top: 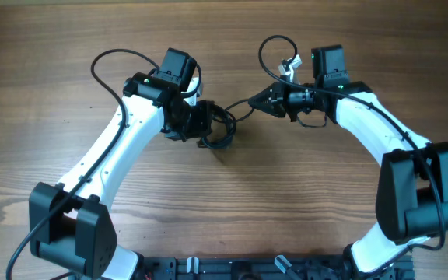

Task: Untangle cables

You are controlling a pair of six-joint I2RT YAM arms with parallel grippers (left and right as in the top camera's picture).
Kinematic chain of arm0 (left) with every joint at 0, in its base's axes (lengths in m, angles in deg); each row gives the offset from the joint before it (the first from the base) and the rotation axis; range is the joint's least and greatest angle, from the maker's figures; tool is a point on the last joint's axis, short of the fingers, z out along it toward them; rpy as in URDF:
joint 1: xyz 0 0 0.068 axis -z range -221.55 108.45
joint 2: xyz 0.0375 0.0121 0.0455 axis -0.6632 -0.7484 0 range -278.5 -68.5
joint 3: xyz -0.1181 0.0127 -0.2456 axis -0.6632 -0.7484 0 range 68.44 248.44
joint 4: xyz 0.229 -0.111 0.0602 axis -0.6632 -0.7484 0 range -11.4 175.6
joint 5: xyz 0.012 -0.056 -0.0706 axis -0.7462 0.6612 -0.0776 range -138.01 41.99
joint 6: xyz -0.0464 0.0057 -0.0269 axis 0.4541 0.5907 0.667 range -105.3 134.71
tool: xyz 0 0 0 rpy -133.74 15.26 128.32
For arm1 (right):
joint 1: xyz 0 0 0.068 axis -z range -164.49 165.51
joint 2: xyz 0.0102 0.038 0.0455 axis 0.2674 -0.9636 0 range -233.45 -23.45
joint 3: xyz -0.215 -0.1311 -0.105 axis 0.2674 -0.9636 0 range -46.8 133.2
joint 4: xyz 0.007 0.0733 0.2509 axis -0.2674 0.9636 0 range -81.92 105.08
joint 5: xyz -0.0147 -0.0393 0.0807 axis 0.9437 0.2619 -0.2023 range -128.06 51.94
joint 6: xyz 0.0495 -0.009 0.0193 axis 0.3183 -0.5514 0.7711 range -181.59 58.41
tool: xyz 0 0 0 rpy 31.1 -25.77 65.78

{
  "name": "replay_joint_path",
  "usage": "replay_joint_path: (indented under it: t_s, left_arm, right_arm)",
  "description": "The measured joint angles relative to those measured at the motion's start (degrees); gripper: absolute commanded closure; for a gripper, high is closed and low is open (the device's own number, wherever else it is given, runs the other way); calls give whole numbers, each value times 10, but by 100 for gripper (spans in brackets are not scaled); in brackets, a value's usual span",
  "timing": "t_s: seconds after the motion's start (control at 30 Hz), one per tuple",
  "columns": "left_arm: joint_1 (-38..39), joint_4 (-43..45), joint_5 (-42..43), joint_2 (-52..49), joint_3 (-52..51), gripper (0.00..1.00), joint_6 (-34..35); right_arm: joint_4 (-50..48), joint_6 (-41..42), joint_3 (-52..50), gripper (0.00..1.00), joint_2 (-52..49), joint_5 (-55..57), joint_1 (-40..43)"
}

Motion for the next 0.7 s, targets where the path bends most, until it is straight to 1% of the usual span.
replay_joint_path:
  t_s: [0.17, 0.3, 0.37, 0.47, 0.63, 0.7]
  left_arm:
    - [5, 3, 7, 0, 1, 96, -8]
    - [6, 5, 30, 0, 6, 96, -10]
    - [-8, -35, -7, 0, -2, 96, -7]
    - [-28, -38, -46, -5, -9, 96, -3]
    - [-29, -36, -52, -5, -9, 96, 3]
    - [-29, -28, -50, -5, -9, 96, 8]
  right_arm:
    - [17, -17, 0, 96, 24, 1, 20]
    - [54, -35, 0, 95, 33, 3, 65]
    - [60, -50, 1, 96, 35, 35, 125]
    - [75, -69, 2, 96, 35, 71, 201]
    - [88, -92, 2, 95, 36, 66, 204]
    - [112, -108, 2, 89, 36, 63, 201]
